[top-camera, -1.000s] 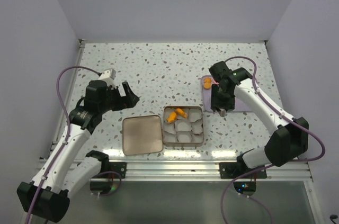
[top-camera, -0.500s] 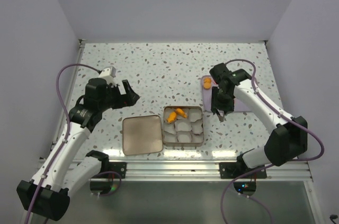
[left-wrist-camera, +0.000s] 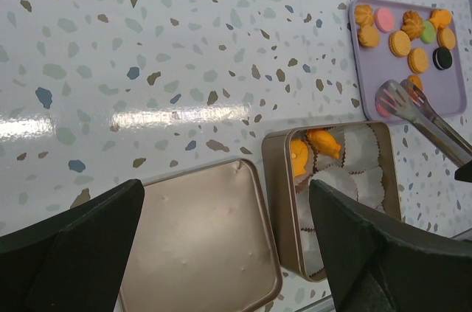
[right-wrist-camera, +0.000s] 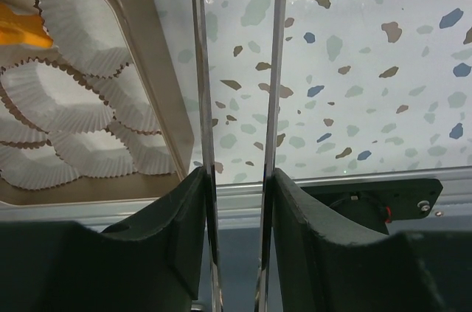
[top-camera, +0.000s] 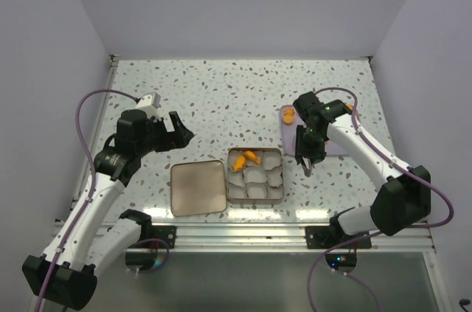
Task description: Pack the cookies
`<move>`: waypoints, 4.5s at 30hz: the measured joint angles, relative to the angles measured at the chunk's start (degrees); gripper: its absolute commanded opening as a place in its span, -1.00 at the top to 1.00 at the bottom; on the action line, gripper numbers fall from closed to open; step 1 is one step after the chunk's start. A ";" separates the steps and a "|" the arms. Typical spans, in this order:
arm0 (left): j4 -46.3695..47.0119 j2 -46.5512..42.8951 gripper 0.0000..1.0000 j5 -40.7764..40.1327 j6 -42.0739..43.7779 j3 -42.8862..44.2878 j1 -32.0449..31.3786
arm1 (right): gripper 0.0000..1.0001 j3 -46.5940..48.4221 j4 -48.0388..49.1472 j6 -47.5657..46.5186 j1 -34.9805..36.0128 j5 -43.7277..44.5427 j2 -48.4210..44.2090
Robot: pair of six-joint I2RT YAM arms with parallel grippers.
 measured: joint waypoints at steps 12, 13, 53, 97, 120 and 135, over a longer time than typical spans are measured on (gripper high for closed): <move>-0.04 -1.53 -1.00 0.02 -0.17 0.00 0.00 | 0.24 7.74 -2.23 -0.50 0.00 0.22 0.02; -0.04 -1.79 -1.00 0.02 -0.22 0.00 0.00 | 0.24 8.09 -2.43 -0.50 0.00 0.17 0.02; -1.27 -8.11 -1.00 1.55 -3.17 -1.79 0.00 | -0.10 1.40 -8.41 6.67 6.88 8.96 -16.81; -1.40 -6.29 -1.00 2.34 -2.58 -1.92 0.00 | 0.19 -11.08 -2.91 5.75 0.35 0.46 -16.55; -1.33 -8.13 -1.00 2.34 -3.04 -4.20 0.00 | 0.27 3.82 -5.25 8.28 0.46 -9.64 -18.08; -0.35 -9.57 -1.00 2.47 -3.34 -5.31 0.00 | 0.21 2.08 -0.33 10.34 4.20 -14.80 -18.71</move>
